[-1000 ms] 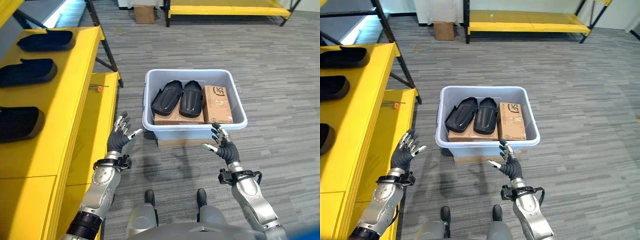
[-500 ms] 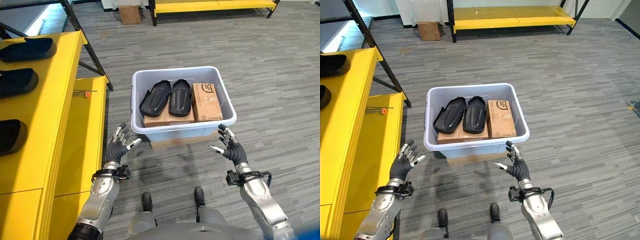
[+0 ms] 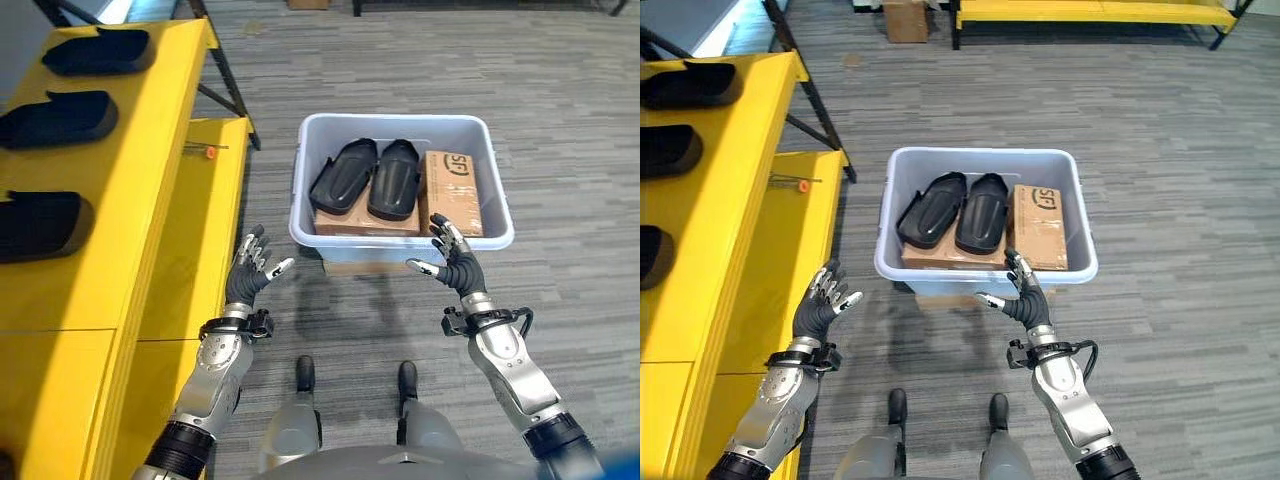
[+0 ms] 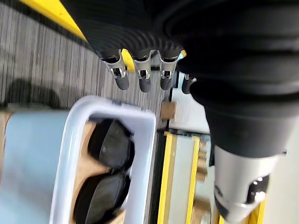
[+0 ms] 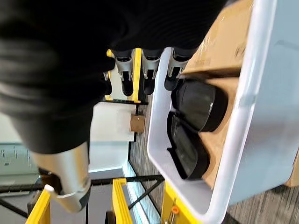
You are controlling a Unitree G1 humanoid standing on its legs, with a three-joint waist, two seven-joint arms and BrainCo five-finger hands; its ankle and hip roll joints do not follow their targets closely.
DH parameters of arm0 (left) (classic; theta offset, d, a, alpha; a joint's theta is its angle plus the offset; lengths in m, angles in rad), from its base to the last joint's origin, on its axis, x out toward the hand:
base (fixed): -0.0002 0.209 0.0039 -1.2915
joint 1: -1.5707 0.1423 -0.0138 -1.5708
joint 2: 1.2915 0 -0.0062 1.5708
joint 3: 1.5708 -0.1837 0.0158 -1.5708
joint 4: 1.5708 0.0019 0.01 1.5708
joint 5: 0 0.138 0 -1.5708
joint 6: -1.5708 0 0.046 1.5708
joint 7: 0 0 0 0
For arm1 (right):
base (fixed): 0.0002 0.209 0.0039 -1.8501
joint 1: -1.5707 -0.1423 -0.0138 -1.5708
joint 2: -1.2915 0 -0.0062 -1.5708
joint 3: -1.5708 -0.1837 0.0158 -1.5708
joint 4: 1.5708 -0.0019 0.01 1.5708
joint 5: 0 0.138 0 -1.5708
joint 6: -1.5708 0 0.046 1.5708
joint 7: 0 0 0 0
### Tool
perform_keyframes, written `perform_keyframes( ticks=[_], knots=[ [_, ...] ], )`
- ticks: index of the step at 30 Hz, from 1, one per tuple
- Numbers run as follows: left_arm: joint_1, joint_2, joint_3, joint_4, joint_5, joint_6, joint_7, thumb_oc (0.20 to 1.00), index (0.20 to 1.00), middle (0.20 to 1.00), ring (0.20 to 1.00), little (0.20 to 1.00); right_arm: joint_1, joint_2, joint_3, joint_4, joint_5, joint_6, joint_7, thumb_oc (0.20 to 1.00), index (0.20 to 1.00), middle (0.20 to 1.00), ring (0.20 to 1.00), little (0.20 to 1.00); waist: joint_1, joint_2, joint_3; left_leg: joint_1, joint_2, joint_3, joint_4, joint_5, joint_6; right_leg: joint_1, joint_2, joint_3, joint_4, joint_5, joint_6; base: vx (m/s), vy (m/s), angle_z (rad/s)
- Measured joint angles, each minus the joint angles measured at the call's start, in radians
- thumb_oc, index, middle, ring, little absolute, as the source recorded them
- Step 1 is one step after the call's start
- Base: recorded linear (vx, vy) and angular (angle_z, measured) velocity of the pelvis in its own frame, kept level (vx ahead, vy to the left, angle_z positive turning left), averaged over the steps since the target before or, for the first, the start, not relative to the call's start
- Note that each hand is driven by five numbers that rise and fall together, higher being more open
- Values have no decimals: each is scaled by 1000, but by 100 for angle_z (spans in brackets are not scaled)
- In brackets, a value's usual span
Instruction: Move parts from the plastic box to the shelf.
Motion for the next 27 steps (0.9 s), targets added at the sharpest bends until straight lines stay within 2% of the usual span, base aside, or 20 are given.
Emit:
perform_keyframes(
  ticks=[2, 4, 5, 6, 7, 8, 9, 12, 14, 15, 16, 17, 18, 19, 21, 23, 25, 27],
  knots=[
    [0, -5, -4, -3, 1, 0, -2, 1000, 1000, 1000, 1000, 1000, -12, -11, -11, -2, 0, 0, -2, 1000, 1000, 1000, 1000, 1000, -2, 33, 10, 0, 13, -8, 18, -5, 14, -50, -3, 9, 116, 0, 0, 49, 221, 18],
    [4, 15, -7, 0, 4, 0, -1, 1000, 1000, 1000, 1000, 1000, -7, 3, 7, 0, 1, 1, -2, 1000, 1000, 1000, 1000, 1000, -12, 40, 17, 30, -17, 9, 37, -21, 43, -139, -29, 22, 315, 28, -11, 96, 130, -8],
    [9, 18, -5, 0, 9, 0, 0, 1000, 1000, 1000, 1000, 1000, -10, 15, 10, -2, 1, 0, -1, 1000, 1000, 1000, 1000, 1000, -6, 46, 18, 28, -16, 20, 47, -28, 51, -159, -38, 28, 361, 59, -20, 279, 75, -26],
    [15, 24, -5, 1, 10, 0, -1, 1000, 1000, 1000, 1000, 1000, -9, 29, 11, -3, 1, 0, 3, 1000, 1000, 1000, 1000, 1000, -8, 47, 21, 46, -22, 25, 29, -28, 69, -197, -50, 7, 411, 37, -11, 377, 30, -41],
    [24, 29, -3, 1, 10, 0, -2, 1000, 1000, 1000, 1000, 1000, -8, 38, 16, -7, 5, 0, 4, 1000, 1000, 1000, 1000, 1000, -10, 46, 20, 61, -26, 32, 1, -21, 76, -215, -48, -5, 364, -9, -8, 322, -106, -36],
    [28, 30, 3, 1, 10, 0, -3, 1000, 1000, 1000, 1000, 1000, -10, 38, 21, -16, 13, 0, 9, 1000, 1000, 1000, 1000, 1000, -14, 42, 19, 61, -29, 45, -15, -14, 73, -207, -43, -9, 208, -12, 12, 271, -162, -19],
    [25, 31, 9, 2, 9, 0, -3, 1000, 1000, 1000, 1000, 1000, -10, 40, 20, -20, 16, 0, 10, 1000, 1000, 1000, 1000, 1000, -29, 26, 20, 63, -40, 46, -21, -9, 75, -190, -51, -9, 60, 1, 32, 238, -153, -3],
    [33, 26, 13, 39, 9, 1, -3, 1000, 1000, 1000, 1000, 1000, -10, 44, 21, -19, 19, 1, 10, 1000, 1000, 1000, 1000, 1000, -42, -18, 17, 84, -53, 56, -37, -10, 73, -169, -66, -44, -130, 55, 52, 203, -163, 6],
    [57, 23, 13, 39, 9, 1, -6, 1000, 1000, 1000, 1000, 1000, -2, 43, 21, -19, 19, 0, 11, 1000, 1000, 1000, 1000, 1000, -43, -33, 11, 108, -52, 54, -57, -11, 60, -151, -64, -40, -135, 72, 41, 233, -228, 21],
    [94, 15, 8, 35, 9, 1, -11, 1000, 1000, 1000, 1000, 1000, 43, 45, 16, -19, 20, 0, 13, 1000, 1000, 1000, 1000, 1000, -46, -66, -17, 133, -54, 25, -74, -18, 38, -93, -54, -29, -137, 96, 31, 239, -238, 43],
    [102, 19, 7, 34, 9, 1, -12, 1000, 1000, 1000, 1000, 1000, 55, 49, 17, -18, 20, 0, 13, 1000, 1000, 1000, 1000, 1000, -44, -78, -27, 134, -55, 16, -75, -20, 31, -78, -52, -27, -137, 96, 31, 293, -291, 56],
    [120, 18, 13, 36, 7, 1, -12, 1000, 1000, 1000, 1000, 1000, 66, 43, 20, -15, 19, 0, 20, 1000, 1000, 1000, 1000, 1000, -44, -96, -41, 145, -38, -1, -83, -28, 3, -50, -29, -34, -146, 144, 2, 194, -190, 30],
    [137, 11, 12, 32, 7, 1, -13, 1000, 1000, 1000, 1000, 1000, 65, 35, 14, -16, 20, 0, 23, 1000, 1000, 1000, 1000, 1000, -44, -77, -43, 145, -3, -12, -83, -23, -24, -44, 8, -47, -145, 147, -19, 221, -239, 7],
    [157, -15, 11, 24, 7, 1, -31, 1000, 1000, 1000, 1000, 1000, 48, 4, 4, -16, 20, 0, 23, 1000, 1000, 1000, 1000, 1000, -45, -28, -44, 156, 65, -13, -91, -33, -48, -35, 74, -65, -153, 136, -35, 164, -184, -11],
    [148, -41, 9, 24, 5, 1, -32, 1000, 1000, 1000, 1000, 1000, 35, -29, 2, -14, 21, -1, 23, 1000, 1000, 1000, 1000, 1000, -57, -1, -51, 161, 95, -22, -87, -33, -64, -18, 102, -78, -162, 122, -49, 136, -131, -1],
    [111, -47, 8, 8, -3, -1, -34, 1000, 1000, 1000, 1000, 1000, 34, -49, -6, -14, 22, -1, 23, 1000, 1000, 1000, 1000, 1000, -78, 15, -59, 164, 124, -25, -91, -33, -77, -5, 129, -91, -171, 108, -67, 227, -207, 9],
    [98, -46, 10, -4, -4, -1, -35, 1000, 1000, 1000, 1000, 1000, 38, -48, -7, -13, 22, -1, 25, 1000, 1000, 1000, 1000, 1000, -87, 22, -58, 168, 147, -44, -90, -44, -97, 3, 152, -99, -172, 91, -79, 140, -127, 9],
    [99, -45, 11, -5, -4, -1, -41, 1000, 1000, 1000, 1000, 1000, 47, -46, -7, -13, 22, -2, 32, 1000, 1000, 1000, 1000, 1000, -89, 20, -59, 179, 161, -45, -95, -44, -102, 13, 166, -101, -173, 85, -88, 132, -113, 6]
  ],
)
